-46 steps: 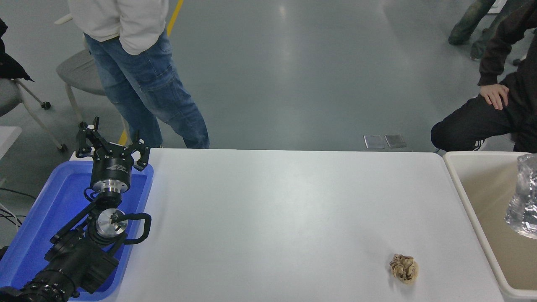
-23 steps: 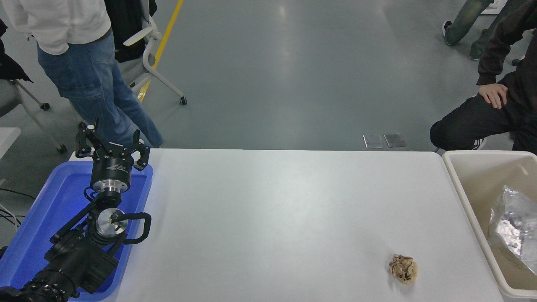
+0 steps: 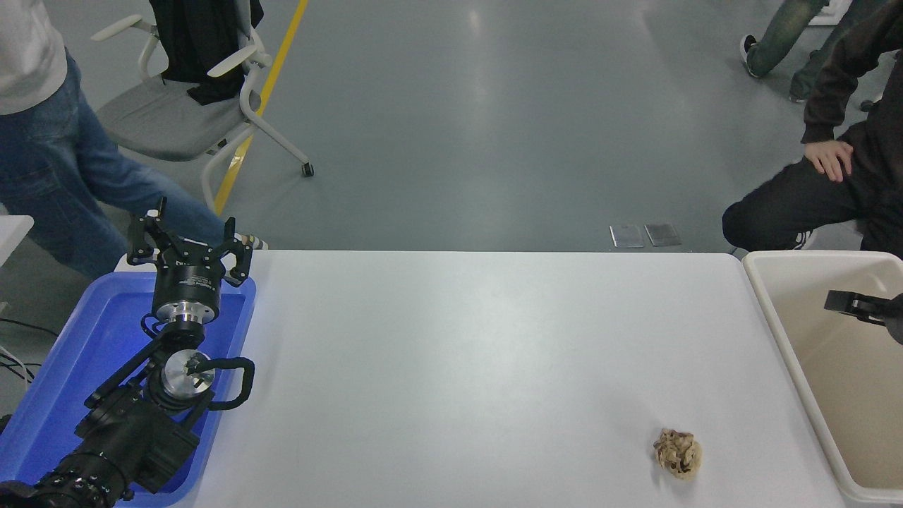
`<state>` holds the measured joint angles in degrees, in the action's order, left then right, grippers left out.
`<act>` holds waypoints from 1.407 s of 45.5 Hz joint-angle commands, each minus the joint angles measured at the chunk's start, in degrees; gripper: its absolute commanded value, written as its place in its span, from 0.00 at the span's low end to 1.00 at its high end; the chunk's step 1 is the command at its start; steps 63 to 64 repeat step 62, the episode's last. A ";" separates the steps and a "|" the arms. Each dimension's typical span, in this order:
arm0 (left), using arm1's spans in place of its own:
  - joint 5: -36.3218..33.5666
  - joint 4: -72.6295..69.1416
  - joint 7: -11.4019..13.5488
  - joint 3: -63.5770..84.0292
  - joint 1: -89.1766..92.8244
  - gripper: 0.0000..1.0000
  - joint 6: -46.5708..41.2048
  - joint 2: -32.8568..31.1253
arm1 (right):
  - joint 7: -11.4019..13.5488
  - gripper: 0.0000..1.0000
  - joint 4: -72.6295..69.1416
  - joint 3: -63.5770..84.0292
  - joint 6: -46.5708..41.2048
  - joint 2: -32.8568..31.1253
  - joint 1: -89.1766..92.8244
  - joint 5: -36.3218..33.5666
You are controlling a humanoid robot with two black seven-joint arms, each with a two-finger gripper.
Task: Pick up foil plate and place in dustbin
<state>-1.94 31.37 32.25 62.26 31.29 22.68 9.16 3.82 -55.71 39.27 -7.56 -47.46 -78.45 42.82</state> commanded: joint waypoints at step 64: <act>0.00 -0.08 0.01 0.05 -0.09 0.99 0.00 0.07 | 0.14 1.00 -34.91 24.97 -37.00 35.33 -61.91 -42.20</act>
